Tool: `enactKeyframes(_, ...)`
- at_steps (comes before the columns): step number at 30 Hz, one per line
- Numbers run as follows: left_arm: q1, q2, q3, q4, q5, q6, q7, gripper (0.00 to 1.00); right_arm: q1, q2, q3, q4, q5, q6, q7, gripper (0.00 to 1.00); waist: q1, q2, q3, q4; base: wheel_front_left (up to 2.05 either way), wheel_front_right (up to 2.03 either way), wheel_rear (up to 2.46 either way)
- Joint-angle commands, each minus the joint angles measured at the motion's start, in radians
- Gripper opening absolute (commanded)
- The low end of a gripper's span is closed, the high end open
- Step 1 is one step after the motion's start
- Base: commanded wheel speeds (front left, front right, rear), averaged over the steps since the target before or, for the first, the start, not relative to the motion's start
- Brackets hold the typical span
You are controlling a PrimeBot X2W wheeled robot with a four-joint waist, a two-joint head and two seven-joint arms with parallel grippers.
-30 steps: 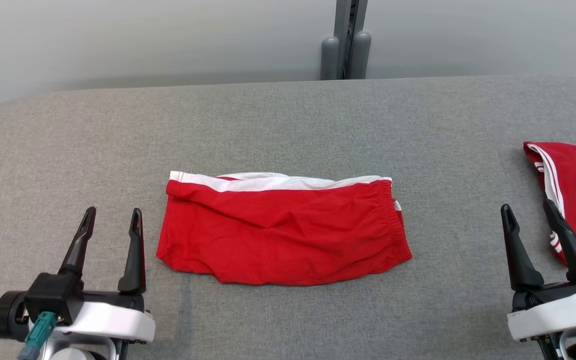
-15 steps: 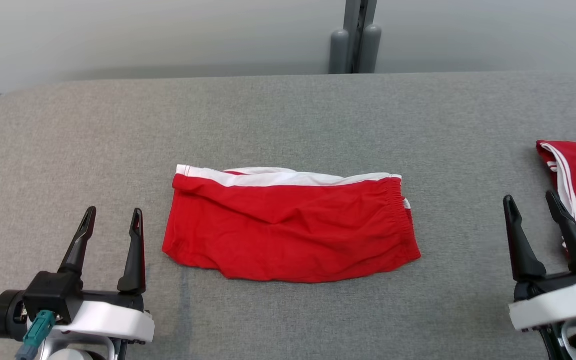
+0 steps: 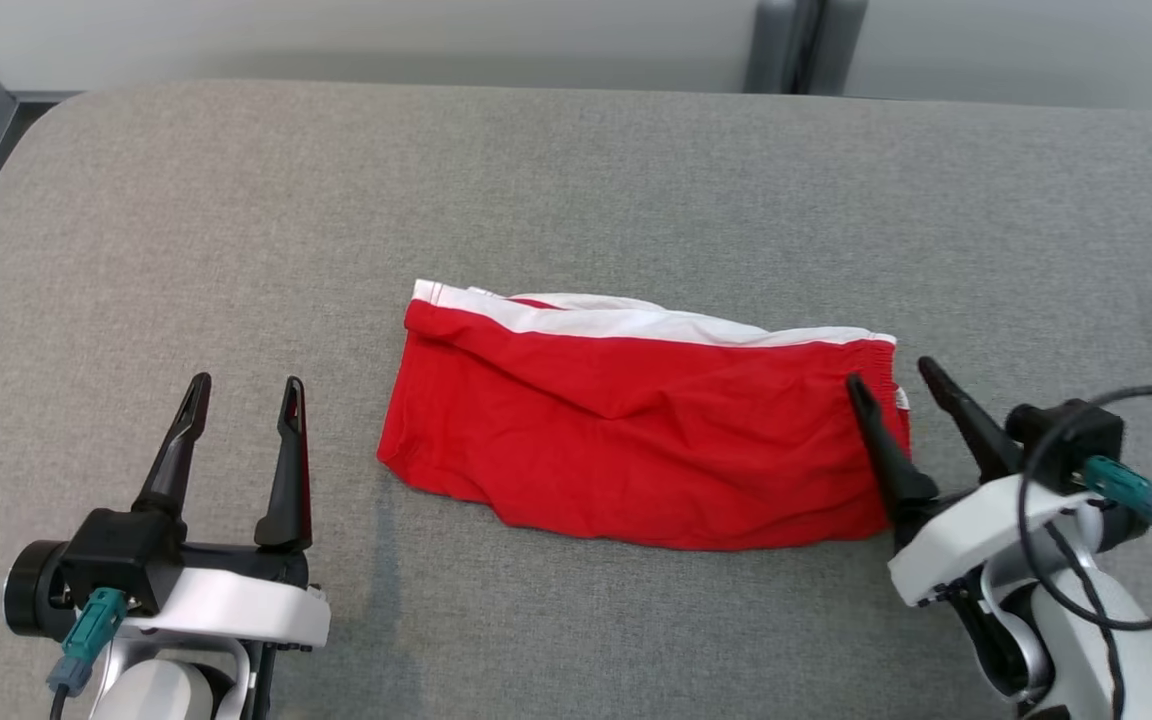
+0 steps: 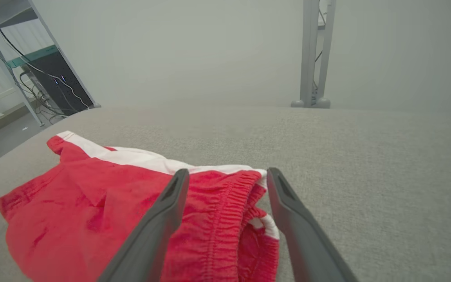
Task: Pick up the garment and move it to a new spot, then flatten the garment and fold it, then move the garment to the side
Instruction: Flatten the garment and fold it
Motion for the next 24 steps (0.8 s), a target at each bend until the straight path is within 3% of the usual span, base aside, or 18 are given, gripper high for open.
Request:
enactKeyframes(1, -0.024, 0.000, 0.001, 0.004, -0.003, -0.006, -0.007, 1.00, -0.022, -0.004, 0.011, 0.036, 0.005, 0.000, 0.005, 1.00, 0.0000, -0.0001, 0.010, 0.009, 0.00, 0.00, 0.00)
enactKeyframes(6, -0.039, -0.013, -0.004, 0.020, 0.000, -0.013, -0.016, 1.00, -0.068, -0.003, 0.006, 0.167, -0.028, 0.000, 0.024, 1.00, 0.0000, -0.0001, 0.024, 0.023, 0.00, 0.00, 0.00)
enactKeyframes(12, -0.044, -0.023, 0.000, 0.037, -0.001, -0.019, -0.022, 1.00, -0.057, 0.006, -0.011, 0.219, -0.036, 0.000, 0.035, 1.00, 0.0000, -0.0001, 0.032, 0.020, 0.00, 0.00, 0.00)
enactKeyframes(19, -0.059, -0.030, 0.001, 0.052, 0.008, -0.034, -0.028, 1.00, -0.028, 0.031, -0.001, 0.275, 0.024, 0.000, 0.151, 1.00, 0.0000, -0.0001, 0.039, 0.011, 0.00, 0.00, 0.00)
enactKeyframes(20, -0.060, -0.030, 0.002, 0.053, 0.009, -0.034, -0.028, 1.00, -0.027, 0.032, 0.005, 0.275, 0.035, 0.000, 0.164, 0.87, 0.0000, -0.0001, 0.040, 0.010, 0.00, 0.00, 0.00)
enactKeyframes(21, -0.060, -0.031, 0.003, 0.054, 0.010, -0.035, -0.029, 1.00, -0.027, 0.032, 0.009, 0.274, 0.044, 0.000, 0.169, 0.47, 0.0000, -0.0001, 0.041, 0.010, 0.00, 0.00, 0.00)
enactKeyframes(23, -0.062, -0.032, 0.003, 0.056, 0.012, -0.037, -0.029, 1.00, -0.027, 0.033, 0.016, 0.266, 0.067, 0.000, 0.180, 0.00, 0.0000, -0.0001, 0.042, 0.010, 0.00, 0.00, 0.00)
enactKeyframes(24, -0.062, -0.032, 0.005, 0.056, 0.013, -0.038, -0.029, 1.00, -0.026, 0.032, 0.021, 0.262, 0.080, 0.000, 0.184, 0.00, 0.0000, -0.0001, 0.043, 0.009, 0.00, 0.00, 0.00)
